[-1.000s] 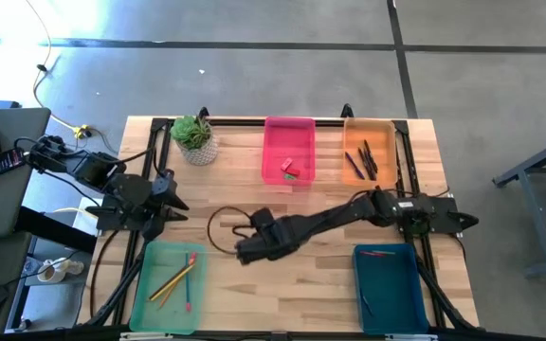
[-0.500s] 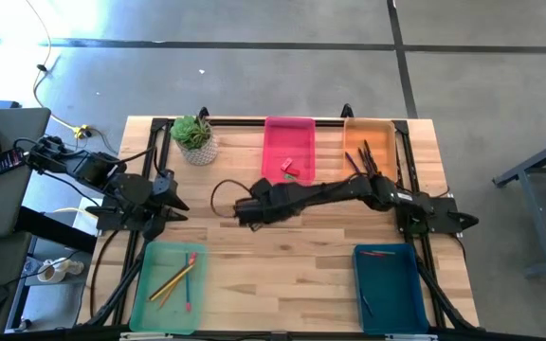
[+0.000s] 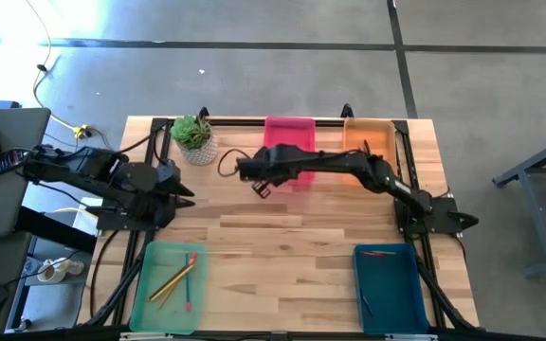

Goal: Sort crayons/erasers/pens/pencils in bins
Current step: Put the yellow eraser into the pink bin

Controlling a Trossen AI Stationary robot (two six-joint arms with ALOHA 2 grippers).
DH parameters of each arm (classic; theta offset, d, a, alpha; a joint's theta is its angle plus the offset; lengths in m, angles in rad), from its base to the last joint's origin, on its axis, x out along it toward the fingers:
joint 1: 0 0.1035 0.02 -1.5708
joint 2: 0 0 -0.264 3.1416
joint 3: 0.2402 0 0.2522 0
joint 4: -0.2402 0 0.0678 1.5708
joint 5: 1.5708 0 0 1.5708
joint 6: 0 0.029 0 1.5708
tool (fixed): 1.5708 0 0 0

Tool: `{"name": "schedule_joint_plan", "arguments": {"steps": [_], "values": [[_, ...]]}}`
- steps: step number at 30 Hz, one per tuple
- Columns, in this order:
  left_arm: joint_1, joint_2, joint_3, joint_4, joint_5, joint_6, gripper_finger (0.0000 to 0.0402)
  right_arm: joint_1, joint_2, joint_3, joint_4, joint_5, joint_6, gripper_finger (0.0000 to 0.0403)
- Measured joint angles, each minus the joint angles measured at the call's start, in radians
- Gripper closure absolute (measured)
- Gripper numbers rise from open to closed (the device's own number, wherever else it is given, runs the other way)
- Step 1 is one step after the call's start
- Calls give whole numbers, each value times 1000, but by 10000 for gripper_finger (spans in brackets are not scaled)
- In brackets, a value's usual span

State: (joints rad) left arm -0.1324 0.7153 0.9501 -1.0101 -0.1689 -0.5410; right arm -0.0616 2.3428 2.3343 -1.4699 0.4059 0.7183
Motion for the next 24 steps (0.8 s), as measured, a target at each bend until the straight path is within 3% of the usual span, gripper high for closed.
{"name": "schedule_joint_plan", "arguments": {"steps": [8,24], "values": [[71,2,-11,109,15,29,273,-114,-4,-26,50,-61,-154,359],[198,7,-195,433,94,39,273,-255,-1,-178,178,-245,-319,359]]}}
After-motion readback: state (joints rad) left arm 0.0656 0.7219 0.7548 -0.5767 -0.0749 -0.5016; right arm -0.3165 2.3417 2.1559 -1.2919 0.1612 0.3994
